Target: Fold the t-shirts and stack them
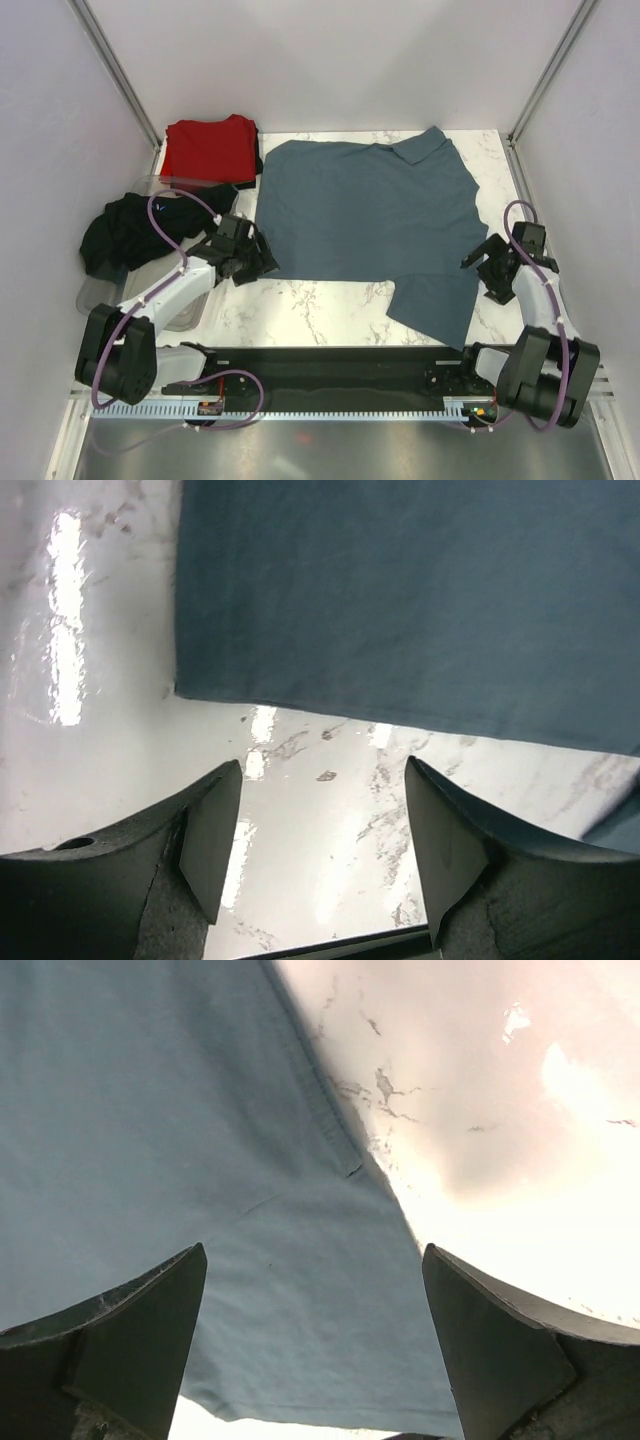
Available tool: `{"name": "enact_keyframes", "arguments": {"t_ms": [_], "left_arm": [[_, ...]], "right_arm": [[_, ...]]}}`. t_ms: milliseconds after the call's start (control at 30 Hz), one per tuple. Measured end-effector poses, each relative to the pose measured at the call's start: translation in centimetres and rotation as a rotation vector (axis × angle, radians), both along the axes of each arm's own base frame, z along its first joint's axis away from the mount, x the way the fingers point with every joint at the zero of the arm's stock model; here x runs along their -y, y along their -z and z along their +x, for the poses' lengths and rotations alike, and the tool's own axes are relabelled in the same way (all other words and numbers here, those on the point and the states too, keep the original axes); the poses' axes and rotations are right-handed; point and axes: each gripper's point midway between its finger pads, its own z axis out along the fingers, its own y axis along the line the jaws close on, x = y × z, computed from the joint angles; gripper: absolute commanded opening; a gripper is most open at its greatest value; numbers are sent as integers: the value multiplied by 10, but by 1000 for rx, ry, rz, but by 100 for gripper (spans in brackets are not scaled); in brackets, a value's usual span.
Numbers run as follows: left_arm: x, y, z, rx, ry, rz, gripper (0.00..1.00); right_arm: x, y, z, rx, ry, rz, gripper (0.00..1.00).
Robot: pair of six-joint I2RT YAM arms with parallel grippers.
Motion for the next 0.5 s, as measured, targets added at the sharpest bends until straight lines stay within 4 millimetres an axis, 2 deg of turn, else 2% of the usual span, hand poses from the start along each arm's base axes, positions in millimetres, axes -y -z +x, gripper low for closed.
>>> {"name": "enact_keyframes", "arguments": {"t_ms": [100, 200, 367, 500], "left_arm": [[-7, 14, -8, -24, -44, 43, 68], [-16, 21, -9, -27, -98, 87, 67], [-32, 26, -4, -9, -196, 152, 66], [-43, 39, -2, -32, -238, 213, 64]], "right_arm": [[-5, -18, 1, 56, -20, -35, 98], [-19, -29, -1, 84, -70, -50, 98], [-46, -35, -10, 87, -136, -40, 97], [-68, -40, -23, 117, -172, -28, 98]]}}
